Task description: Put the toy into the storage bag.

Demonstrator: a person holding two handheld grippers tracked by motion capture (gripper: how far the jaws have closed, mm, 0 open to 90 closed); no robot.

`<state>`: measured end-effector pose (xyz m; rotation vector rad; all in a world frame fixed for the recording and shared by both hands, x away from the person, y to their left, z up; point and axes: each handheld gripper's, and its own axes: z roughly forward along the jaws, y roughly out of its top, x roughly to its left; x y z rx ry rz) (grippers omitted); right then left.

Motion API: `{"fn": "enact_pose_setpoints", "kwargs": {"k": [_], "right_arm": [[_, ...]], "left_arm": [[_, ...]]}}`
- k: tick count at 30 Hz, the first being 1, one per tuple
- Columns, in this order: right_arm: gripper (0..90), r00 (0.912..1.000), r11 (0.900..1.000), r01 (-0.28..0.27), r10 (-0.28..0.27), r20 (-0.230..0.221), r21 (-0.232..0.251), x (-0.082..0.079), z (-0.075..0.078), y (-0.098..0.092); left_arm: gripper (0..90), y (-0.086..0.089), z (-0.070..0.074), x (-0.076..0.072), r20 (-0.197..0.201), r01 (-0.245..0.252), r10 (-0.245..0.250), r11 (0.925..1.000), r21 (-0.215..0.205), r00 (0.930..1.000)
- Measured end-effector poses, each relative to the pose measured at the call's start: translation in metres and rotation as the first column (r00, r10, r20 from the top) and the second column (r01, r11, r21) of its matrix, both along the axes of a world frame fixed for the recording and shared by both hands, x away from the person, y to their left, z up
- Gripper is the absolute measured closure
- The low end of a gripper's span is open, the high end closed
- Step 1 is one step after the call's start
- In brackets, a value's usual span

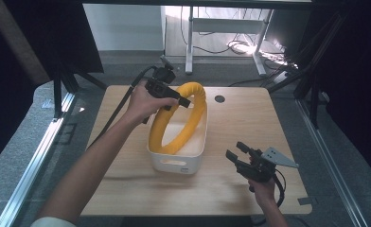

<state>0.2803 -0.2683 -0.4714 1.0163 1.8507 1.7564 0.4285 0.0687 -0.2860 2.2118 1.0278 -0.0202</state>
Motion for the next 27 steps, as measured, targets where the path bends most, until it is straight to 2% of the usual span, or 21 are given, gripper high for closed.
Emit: {"fn": "enact_pose_setpoints", "kwargs": {"k": [4, 6, 12, 13, 15, 20, 27], "right_arm": [[38.1, 1.0000, 1.000, -0.001, 0.001, 0.004, 0.006, 0.000, 0.001, -0.001], [38.1, 1.0000, 1.000, -0.001, 0.001, 0.005, 0.004, 0.000, 0.000, -0.002], [38.1, 0.9999, 1.000, 0.014, -0.014, 0.002, 0.001, 0.003, -0.002, -0.007], [38.0, 0.9999, 1.000, 0.015, -0.015, -0.002, 0.006, 0.002, -0.001, -0.007], [38.0, 0.9998, 1.000, 0.019, -0.019, -0.002, 0.001, 0.002, -0.001, -0.008], [38.0, 0.9997, 1.000, 0.026, -0.026, 0.001, -0.006, 0.002, -0.001, -0.008], [38.0, 0.9996, 1.000, 0.027, -0.028, -0.008, -0.011, 0.005, -0.004, -0.005]], "left_arm": [[29.7, 0.010, 0.007, -0.003, 0.040, -0.010, 0.011, 0.9992, -0.039, 0.9992], [28.8, 0.019, 0.012, -0.008, 0.057, -0.017, 0.022, 0.9961, -0.086, 0.9981], [27.1, 0.043, 0.021, -0.021, 0.106, -0.017, 0.030, 0.9928, -0.119, 0.9939], [27.0, 0.048, 0.021, -0.024, 0.115, -0.028, 0.043, 0.9910, -0.131, 0.9925], [27.0, 0.056, 0.021, -0.028, 0.126, -0.034, 0.050, 0.9911, -0.129, 0.9908], [27.1, 0.079, 0.015, -0.039, 0.138, -0.019, 0.039, 0.9899, -0.141, 0.9897], [27.1, 0.101, -0.013, -0.047, 0.128, -0.044, 0.061, 0.9906, -0.130, 0.9898]]}}
